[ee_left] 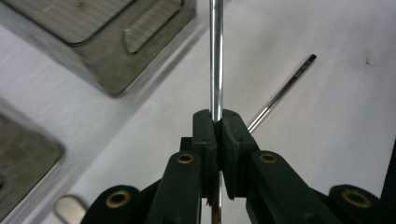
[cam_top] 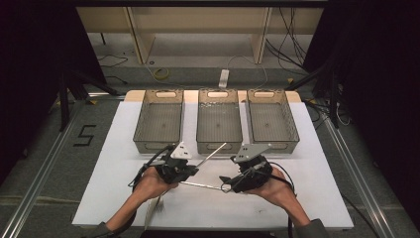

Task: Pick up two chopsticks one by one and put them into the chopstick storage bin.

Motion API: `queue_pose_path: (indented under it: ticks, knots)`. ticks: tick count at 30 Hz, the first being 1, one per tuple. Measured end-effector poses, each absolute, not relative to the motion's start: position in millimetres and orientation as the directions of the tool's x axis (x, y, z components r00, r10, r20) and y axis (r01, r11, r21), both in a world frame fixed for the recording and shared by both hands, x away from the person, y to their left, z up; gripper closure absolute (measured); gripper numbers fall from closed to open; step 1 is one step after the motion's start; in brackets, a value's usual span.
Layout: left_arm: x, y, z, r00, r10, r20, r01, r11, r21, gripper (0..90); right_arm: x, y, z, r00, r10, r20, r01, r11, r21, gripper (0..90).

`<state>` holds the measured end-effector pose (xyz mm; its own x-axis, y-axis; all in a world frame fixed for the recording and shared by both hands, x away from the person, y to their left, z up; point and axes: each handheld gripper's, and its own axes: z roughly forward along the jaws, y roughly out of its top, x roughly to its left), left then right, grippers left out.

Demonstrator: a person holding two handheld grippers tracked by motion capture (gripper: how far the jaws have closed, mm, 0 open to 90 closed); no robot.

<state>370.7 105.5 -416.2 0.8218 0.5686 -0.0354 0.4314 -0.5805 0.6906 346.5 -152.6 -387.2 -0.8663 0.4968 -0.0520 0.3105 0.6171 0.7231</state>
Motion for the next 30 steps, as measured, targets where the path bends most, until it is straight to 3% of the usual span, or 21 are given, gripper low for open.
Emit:
queue_pose_path:
  ticks: [10,30]
  knots:
    - [389,136,-409,0.737,0.673,-0.058,0.504,-0.49,0.712,84.7,347,-154,-419,-0.835,0.55,-0.037,0.36,0.595,0.718,29.5]
    - [451,182,-374,0.577,0.813,-0.084,0.555,-0.315,0.77,84.6,334,-162,-430,-0.828,0.561,-0.023,0.379,0.589,0.714,28.7]
